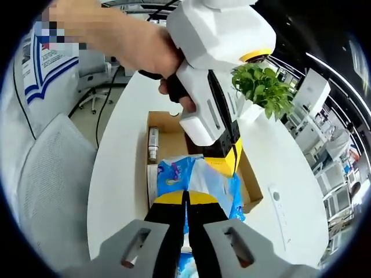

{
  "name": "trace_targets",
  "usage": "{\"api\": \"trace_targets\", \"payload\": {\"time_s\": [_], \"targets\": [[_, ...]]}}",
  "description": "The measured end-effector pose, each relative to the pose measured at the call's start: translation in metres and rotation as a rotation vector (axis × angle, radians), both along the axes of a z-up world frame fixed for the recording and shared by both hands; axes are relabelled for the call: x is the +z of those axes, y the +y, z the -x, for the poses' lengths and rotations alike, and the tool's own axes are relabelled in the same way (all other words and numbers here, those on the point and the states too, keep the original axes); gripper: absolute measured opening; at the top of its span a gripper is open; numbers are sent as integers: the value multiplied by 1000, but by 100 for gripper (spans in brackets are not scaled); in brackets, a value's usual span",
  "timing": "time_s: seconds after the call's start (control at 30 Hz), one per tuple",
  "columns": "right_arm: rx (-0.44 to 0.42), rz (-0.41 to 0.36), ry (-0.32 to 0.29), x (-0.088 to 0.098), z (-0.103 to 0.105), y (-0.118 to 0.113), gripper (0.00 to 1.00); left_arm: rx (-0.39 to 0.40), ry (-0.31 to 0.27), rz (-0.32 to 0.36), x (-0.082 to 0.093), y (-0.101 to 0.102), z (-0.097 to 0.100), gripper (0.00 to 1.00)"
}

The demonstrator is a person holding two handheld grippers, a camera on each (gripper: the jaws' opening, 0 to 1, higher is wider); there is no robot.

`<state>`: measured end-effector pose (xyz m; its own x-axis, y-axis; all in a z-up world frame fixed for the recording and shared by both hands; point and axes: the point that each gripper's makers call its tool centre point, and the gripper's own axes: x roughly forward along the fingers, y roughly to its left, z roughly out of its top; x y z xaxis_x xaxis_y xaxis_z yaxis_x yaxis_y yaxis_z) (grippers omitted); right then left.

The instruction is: Operate the shoe box by opening the lid, removing the specified soft item, and placing it in the target area until the item is outside and the box remains undamaged.

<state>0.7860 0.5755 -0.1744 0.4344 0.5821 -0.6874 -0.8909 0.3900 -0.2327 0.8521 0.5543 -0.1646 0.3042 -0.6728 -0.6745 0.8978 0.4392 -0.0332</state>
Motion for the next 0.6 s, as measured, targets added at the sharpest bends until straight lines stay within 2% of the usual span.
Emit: {"api": "trace_targets", "payload": {"time_s": [0.43, 0.6], "targets": [[-47, 4, -14, 6, 16, -52, 0, -32, 0, 2, 8, -50, 31, 0], [-69, -1, -16, 6, 23, -76, 0, -48, 0, 3, 7, -76, 30, 0]]}}
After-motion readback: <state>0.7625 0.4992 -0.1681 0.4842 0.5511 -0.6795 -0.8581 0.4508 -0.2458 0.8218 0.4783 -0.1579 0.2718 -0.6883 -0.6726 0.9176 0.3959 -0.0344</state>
